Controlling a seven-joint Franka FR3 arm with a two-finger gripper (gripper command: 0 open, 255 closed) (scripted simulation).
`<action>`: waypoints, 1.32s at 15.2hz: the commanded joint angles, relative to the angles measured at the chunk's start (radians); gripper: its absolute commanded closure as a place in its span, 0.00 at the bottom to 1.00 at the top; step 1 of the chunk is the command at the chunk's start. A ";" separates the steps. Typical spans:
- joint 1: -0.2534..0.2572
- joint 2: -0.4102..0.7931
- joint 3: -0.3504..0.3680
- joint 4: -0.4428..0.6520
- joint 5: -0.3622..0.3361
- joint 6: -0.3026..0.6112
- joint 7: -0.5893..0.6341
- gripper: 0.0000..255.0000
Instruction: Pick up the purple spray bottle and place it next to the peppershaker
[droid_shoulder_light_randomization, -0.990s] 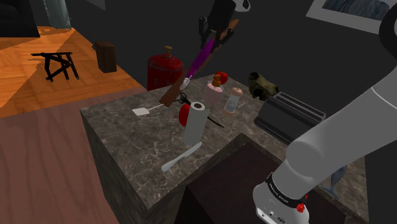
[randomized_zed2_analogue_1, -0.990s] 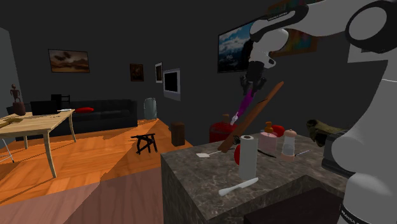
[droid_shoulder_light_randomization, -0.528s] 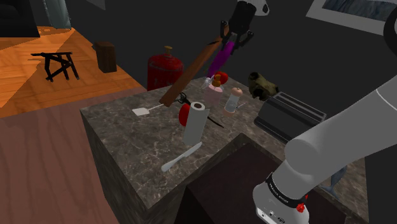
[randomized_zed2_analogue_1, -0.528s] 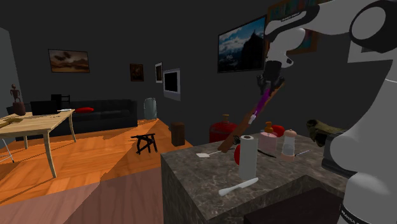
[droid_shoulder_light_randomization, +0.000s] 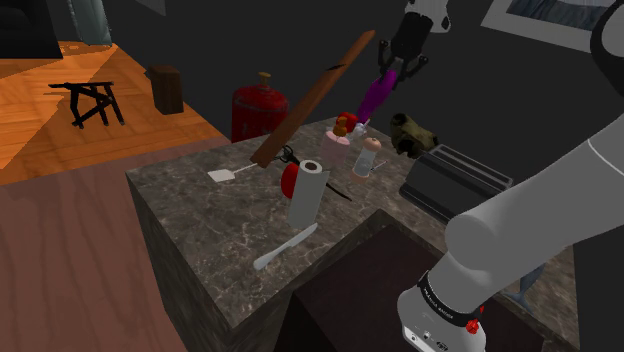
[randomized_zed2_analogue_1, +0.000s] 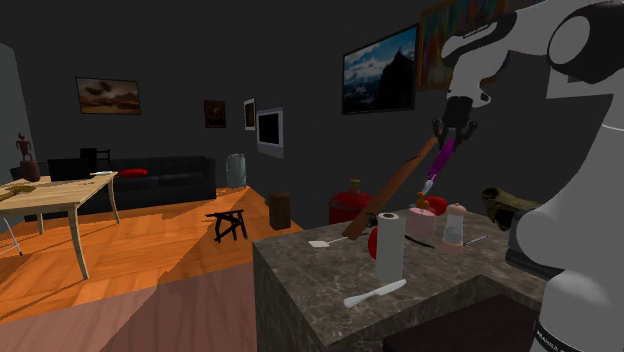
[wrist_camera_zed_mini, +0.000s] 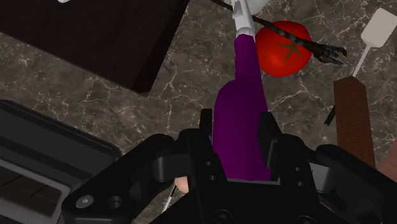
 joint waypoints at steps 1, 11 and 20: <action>-0.020 0.013 -0.030 0.020 -0.015 -0.020 -0.049 1.00; -0.124 0.146 -0.172 0.182 -0.073 -0.101 -0.291 1.00; -0.181 0.236 -0.233 0.238 -0.087 -0.090 -0.416 1.00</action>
